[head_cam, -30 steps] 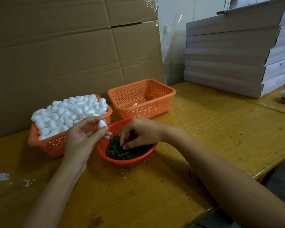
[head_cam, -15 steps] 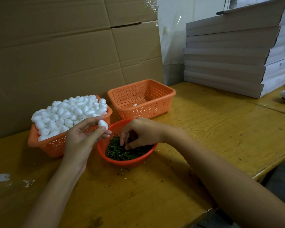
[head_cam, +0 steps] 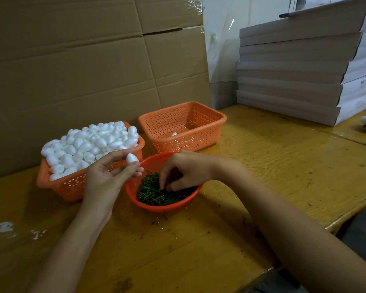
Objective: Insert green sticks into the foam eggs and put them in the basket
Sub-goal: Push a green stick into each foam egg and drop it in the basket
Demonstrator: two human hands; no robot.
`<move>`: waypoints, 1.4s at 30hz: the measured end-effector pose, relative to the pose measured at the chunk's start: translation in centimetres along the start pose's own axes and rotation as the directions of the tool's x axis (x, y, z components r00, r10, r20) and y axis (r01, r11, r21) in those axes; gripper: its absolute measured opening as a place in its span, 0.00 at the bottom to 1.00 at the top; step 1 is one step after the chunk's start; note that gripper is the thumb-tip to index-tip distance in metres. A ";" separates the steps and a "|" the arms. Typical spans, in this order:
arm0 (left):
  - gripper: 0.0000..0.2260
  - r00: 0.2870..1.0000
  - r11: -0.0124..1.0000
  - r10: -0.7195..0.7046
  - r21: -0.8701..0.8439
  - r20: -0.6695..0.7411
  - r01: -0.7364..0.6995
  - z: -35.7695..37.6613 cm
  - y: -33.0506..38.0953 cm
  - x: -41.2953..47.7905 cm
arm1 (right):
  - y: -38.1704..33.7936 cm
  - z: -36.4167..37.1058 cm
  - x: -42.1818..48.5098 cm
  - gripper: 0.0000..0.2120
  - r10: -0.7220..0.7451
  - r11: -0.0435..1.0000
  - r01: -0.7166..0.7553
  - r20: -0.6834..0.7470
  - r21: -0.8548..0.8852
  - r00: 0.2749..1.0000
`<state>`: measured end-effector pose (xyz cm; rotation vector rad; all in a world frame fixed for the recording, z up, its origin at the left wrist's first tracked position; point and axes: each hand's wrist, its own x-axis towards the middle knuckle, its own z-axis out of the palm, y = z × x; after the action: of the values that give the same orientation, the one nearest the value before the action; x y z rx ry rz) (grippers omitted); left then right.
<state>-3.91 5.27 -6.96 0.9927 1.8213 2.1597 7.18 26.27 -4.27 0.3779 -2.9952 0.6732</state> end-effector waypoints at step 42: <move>0.11 0.999 0.999 -0.026 -0.021 0.025 0.027 0.3 0.3 -0.1 | 0.7 0.0 0.3 0.16 0.041 0.973 0.039 -0.336 0.228 0.941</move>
<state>-3.56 5.35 -6.68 0.9806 1.7861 2.1379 6.67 26.79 -4.57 0.2395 -2.5987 0.9813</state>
